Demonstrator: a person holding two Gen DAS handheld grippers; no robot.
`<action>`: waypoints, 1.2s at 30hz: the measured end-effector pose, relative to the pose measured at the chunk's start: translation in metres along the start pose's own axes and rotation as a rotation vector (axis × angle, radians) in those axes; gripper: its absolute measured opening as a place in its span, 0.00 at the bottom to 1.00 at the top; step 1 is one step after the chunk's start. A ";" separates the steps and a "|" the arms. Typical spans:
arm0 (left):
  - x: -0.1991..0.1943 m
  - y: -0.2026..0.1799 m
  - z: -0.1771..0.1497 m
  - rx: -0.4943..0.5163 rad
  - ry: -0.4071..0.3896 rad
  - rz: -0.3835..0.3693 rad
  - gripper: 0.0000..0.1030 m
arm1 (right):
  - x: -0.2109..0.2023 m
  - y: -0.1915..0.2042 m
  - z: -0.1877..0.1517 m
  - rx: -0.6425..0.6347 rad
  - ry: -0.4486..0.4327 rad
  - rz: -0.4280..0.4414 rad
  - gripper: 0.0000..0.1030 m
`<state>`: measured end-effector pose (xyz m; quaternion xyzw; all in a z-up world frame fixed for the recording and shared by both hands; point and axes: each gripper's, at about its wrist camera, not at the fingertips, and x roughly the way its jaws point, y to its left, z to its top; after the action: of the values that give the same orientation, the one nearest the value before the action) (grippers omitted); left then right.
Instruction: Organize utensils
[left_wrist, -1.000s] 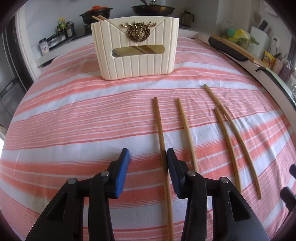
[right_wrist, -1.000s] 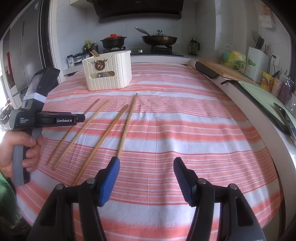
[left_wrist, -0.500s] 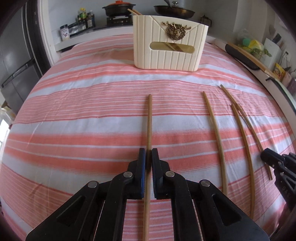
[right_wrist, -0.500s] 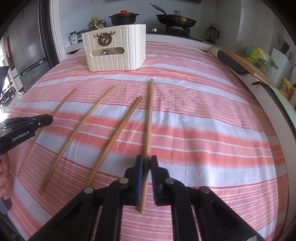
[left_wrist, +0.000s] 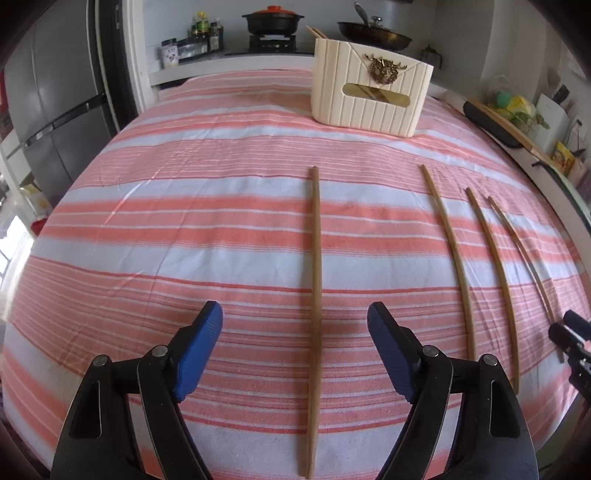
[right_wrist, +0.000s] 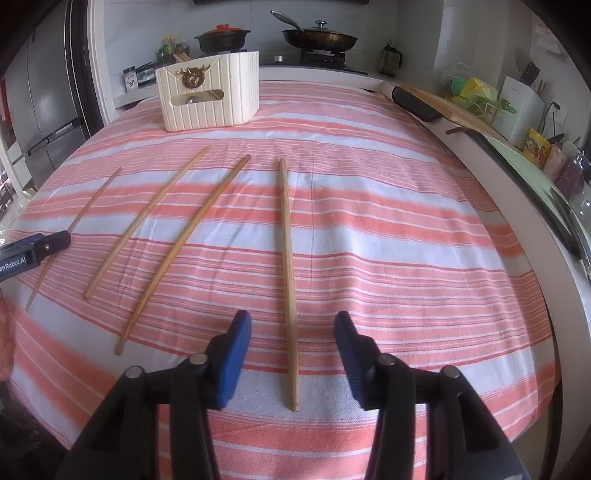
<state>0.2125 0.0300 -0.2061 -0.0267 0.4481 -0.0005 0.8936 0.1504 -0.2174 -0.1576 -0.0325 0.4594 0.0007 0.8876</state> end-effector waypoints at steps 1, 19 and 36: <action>0.002 -0.001 0.000 0.009 0.007 0.009 0.80 | 0.000 0.000 0.000 0.004 -0.007 0.000 0.52; 0.007 -0.007 -0.004 0.056 0.030 0.032 0.99 | 0.013 0.010 -0.002 0.009 -0.021 0.012 0.54; 0.006 -0.006 -0.005 0.060 0.049 0.006 0.99 | 0.013 0.009 -0.001 0.013 -0.018 0.016 0.54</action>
<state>0.2125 0.0240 -0.2132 0.0017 0.4697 -0.0118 0.8828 0.1565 -0.2088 -0.1693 -0.0231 0.4518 0.0051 0.8918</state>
